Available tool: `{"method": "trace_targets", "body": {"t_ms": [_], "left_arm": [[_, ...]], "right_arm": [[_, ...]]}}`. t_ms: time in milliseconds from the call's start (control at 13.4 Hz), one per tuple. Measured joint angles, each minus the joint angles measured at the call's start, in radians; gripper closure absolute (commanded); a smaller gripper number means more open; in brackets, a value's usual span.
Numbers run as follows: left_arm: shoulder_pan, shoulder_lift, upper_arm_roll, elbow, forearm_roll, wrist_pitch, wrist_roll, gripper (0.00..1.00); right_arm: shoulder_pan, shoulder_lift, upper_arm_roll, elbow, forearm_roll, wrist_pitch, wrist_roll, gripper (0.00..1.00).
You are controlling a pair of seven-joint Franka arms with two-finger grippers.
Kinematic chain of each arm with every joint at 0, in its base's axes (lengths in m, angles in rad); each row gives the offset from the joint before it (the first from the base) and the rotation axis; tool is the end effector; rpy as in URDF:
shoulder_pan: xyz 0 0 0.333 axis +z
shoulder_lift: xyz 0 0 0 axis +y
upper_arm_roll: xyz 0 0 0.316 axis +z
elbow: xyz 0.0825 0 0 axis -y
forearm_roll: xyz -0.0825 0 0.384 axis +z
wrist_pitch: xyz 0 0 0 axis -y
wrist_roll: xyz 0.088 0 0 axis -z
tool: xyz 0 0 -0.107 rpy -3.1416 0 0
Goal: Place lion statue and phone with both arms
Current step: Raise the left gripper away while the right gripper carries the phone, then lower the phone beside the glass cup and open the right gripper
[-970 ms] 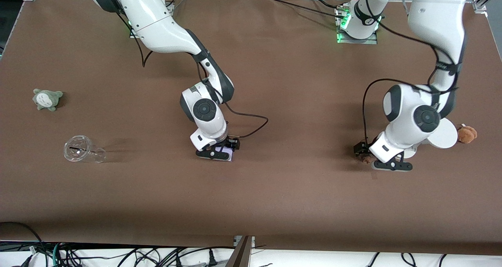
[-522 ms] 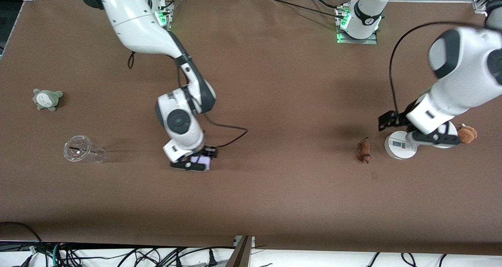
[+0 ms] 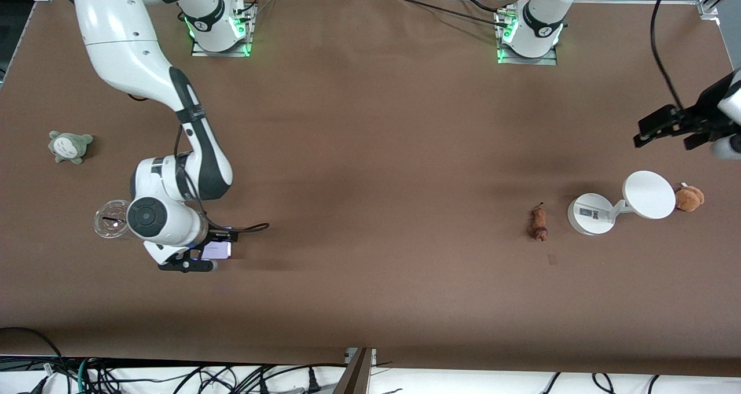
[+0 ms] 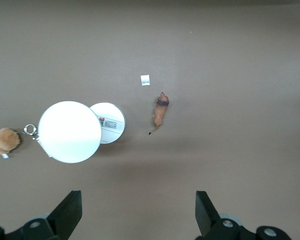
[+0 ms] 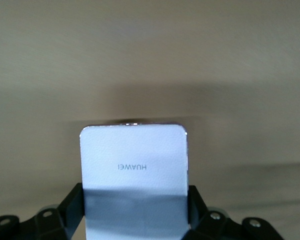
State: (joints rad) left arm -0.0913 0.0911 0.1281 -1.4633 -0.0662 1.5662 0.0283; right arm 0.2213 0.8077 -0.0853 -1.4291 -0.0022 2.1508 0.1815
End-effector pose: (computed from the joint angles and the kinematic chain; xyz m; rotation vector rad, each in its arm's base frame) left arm 0.5825 0.0107 0.6236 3.0873 0.0111 0.0221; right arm 0.7089 0.1081 0.2068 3.0626 -0.0315 -0.1105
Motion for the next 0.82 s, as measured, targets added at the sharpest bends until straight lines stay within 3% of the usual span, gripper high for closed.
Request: {"method": "trace_targets", "body": {"t_ms": [821], "left_arm": [[0.005, 0.013, -0.02, 0.02, 0.018, -0.043, 0.0, 0.0]], "right_arm": [[-0.104, 0.001, 0.0, -0.027, 0.0, 0.009, -0.164, 0.56]]}}
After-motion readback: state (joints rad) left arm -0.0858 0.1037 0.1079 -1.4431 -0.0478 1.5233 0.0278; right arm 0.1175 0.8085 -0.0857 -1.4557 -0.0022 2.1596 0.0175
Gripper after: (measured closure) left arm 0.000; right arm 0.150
